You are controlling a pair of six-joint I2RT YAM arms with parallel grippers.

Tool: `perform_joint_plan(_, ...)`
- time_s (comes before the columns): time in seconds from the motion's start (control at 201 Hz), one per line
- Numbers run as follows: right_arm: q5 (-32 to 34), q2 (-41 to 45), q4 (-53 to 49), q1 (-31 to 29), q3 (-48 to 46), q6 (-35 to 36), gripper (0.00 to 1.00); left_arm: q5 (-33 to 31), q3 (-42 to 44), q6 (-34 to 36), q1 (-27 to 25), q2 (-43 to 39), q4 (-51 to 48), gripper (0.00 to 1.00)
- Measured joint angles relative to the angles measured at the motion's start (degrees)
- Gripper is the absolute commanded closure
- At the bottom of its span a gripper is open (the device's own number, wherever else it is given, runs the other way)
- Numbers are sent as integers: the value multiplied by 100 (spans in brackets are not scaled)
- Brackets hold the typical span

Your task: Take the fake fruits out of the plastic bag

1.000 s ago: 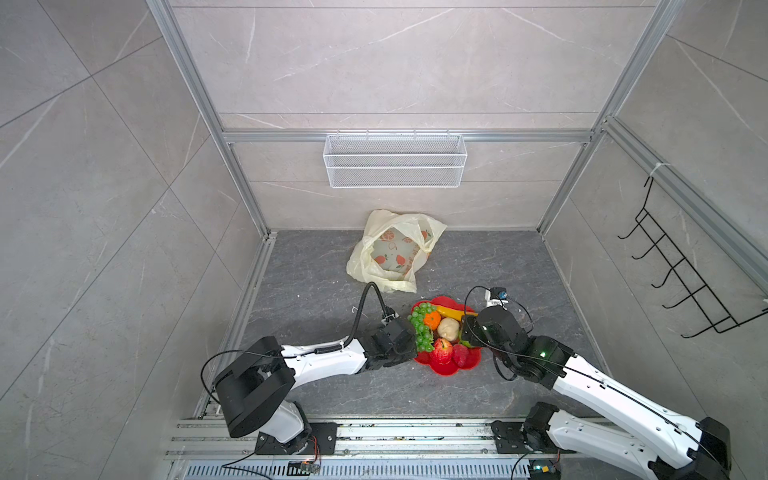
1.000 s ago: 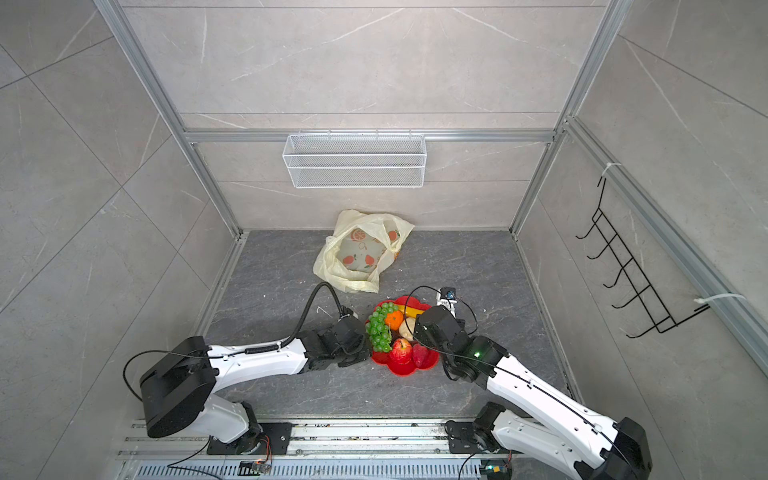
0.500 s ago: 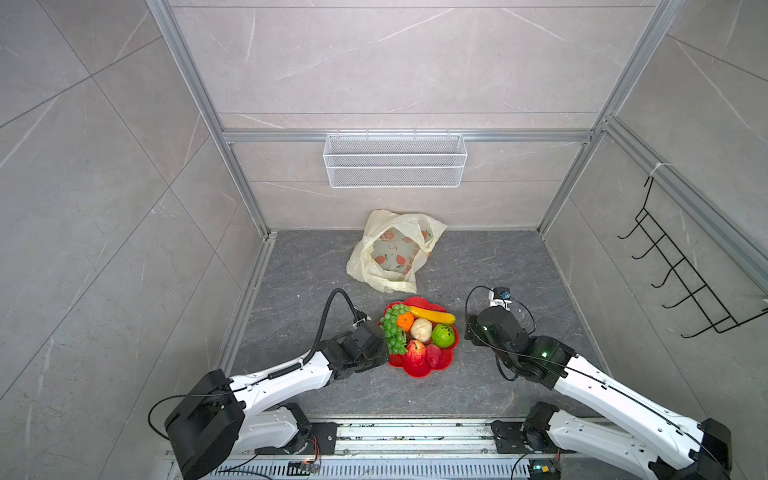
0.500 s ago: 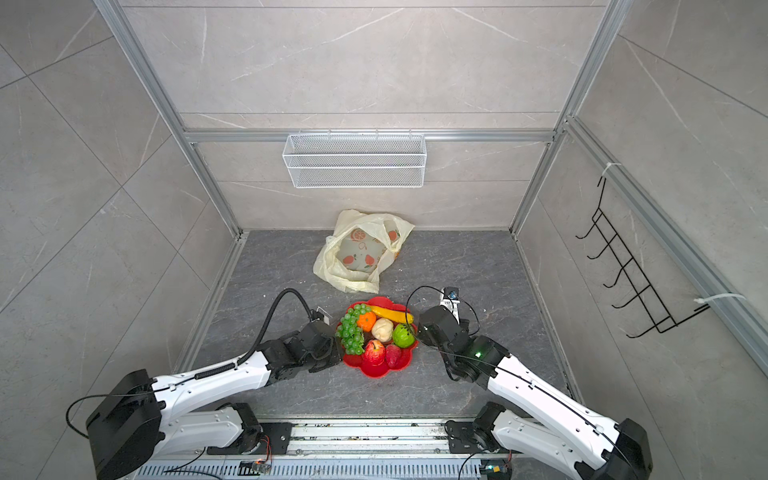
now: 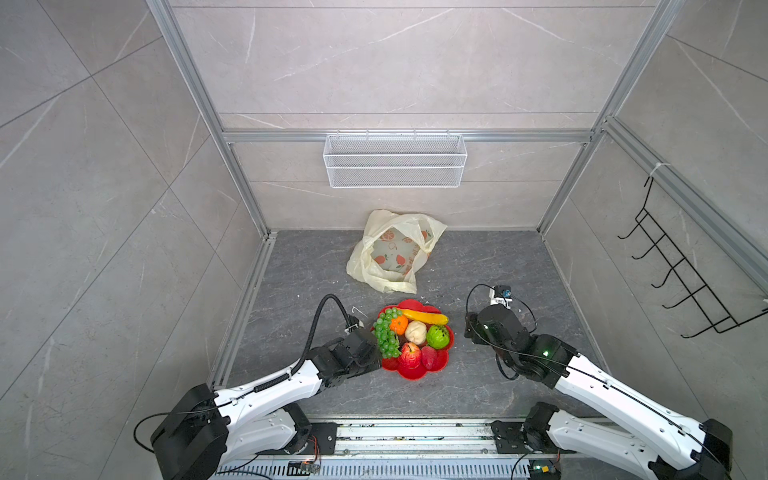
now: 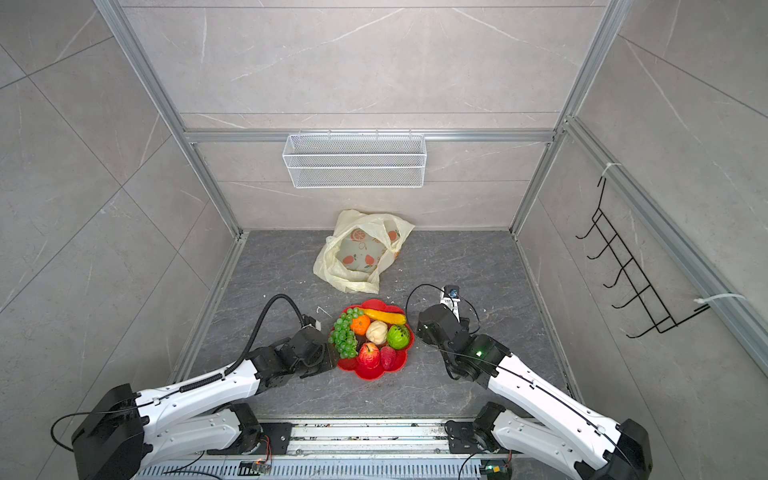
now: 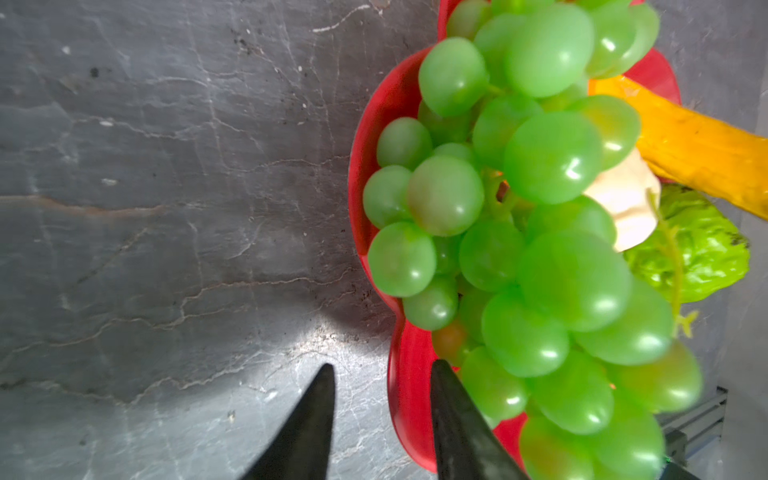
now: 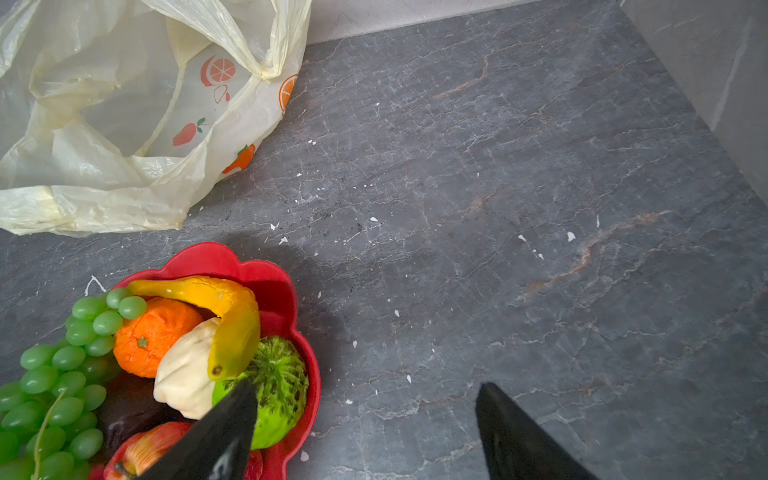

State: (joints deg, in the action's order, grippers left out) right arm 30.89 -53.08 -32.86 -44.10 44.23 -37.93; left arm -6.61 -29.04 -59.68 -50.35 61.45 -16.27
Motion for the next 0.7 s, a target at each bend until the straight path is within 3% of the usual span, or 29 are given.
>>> perform_joint_plan(0.119,107,116,-116,37,52,2,14,-44,326,79,-2,-603,-129,51)
perform_joint_plan(0.249,328,280,-212,101,131,26,14,-214,223,356,-55,-1226,-1032,47)
perform_joint_plan(0.423,632,374,-234,101,229,116,14,-837,-354,693,-181,-2103,-2127,23)
perform_joint_plan(0.552,920,280,-140,103,267,284,6,-2013,-929,1023,-175,-2341,-2647,17)
perform_joint_plan(0.697,1106,-282,-33,334,442,549,0,-3578,-1325,1937,61,-1696,-2149,8)
